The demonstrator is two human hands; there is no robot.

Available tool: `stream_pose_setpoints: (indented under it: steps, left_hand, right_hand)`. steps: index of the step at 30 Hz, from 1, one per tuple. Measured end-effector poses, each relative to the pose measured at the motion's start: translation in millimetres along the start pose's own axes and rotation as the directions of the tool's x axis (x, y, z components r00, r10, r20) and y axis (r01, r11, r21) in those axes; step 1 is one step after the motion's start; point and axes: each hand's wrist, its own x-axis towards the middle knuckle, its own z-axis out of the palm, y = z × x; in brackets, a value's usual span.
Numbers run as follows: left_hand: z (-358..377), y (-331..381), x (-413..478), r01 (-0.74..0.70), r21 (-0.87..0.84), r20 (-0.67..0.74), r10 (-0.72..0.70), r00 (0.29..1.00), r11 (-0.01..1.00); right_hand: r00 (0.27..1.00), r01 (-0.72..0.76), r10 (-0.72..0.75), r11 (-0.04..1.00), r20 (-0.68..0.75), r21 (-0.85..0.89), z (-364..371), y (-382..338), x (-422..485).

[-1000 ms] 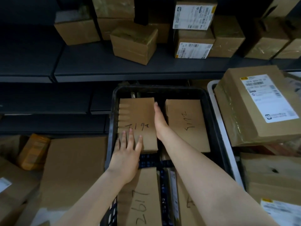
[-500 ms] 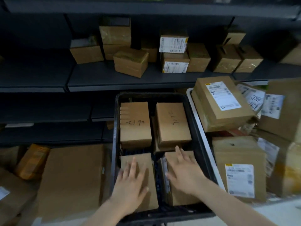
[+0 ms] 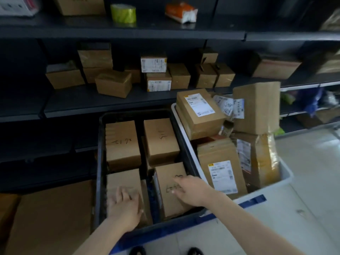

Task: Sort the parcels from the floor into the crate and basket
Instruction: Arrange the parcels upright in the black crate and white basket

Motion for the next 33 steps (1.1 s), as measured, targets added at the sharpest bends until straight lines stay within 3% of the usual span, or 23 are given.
stream_pose_setpoints:
  steps: [2, 5, 8, 11, 13, 16, 19, 22, 29, 33]
  left_hand:
    - [-15, 36, -4, -0.031, -0.058, -0.183, 0.020, 0.983, 0.998]
    - [-40, 108, -6, -0.207, -0.283, -0.434, 0.068, 0.898, 0.937]
    - [-51, 188, 1, -0.307, -0.528, -0.549, -0.043, 0.835, 0.792]
    - [-46, 260, 11, -0.306, -0.667, -0.552, -0.176, 0.815, 0.679]
    - [-40, 294, 18, -0.266, -0.679, -0.557, -0.244, 0.793, 0.685]
    - [-35, 327, 24, -0.093, -0.697, -0.458, -0.342, 0.821, 0.712]
    - [-41, 340, 32, -0.019, -0.727, -0.402, -0.403, 0.822, 0.687]
    - [-49, 340, 45, 0.038, -0.744, -0.356, -0.445, 0.822, 0.667]
    - [-52, 325, 62, 0.068, -0.781, -0.308, -0.478, 0.823, 0.621]
    - [-61, 325, 51, -0.069, -0.735, -0.471, -0.436, 0.767, 0.674]
  right_hand:
    - [0.996, -0.010, 0.010, 1.000, -0.088, 0.001, -22, 15, -24]
    - [0.956, -0.078, 0.069, 0.997, -0.286, -0.023, -49, 57, -57]
    - [0.818, -0.132, 0.164, 0.986, -0.551, 0.098, -58, 116, -92]
    - [0.680, -0.172, 0.299, 0.952, -0.669, 0.251, -58, 184, -126]
    - [0.651, -0.235, 0.417, 0.905, -0.634, 0.354, -55, 227, -144]
    - [0.689, -0.279, 0.536, 0.817, -0.487, 0.504, -50, 273, -150]
    - [0.736, -0.240, 0.534, 0.781, -0.417, 0.576, -58, 290, -138]
    - [0.765, -0.165, 0.470, 0.803, -0.439, 0.572, -82, 286, -115]
    - [0.696, -0.228, 0.481, 0.852, -0.533, 0.471, -137, 247, -51]
    - [0.599, -0.262, 0.599, 0.774, -0.532, 0.576, -155, 241, -26]
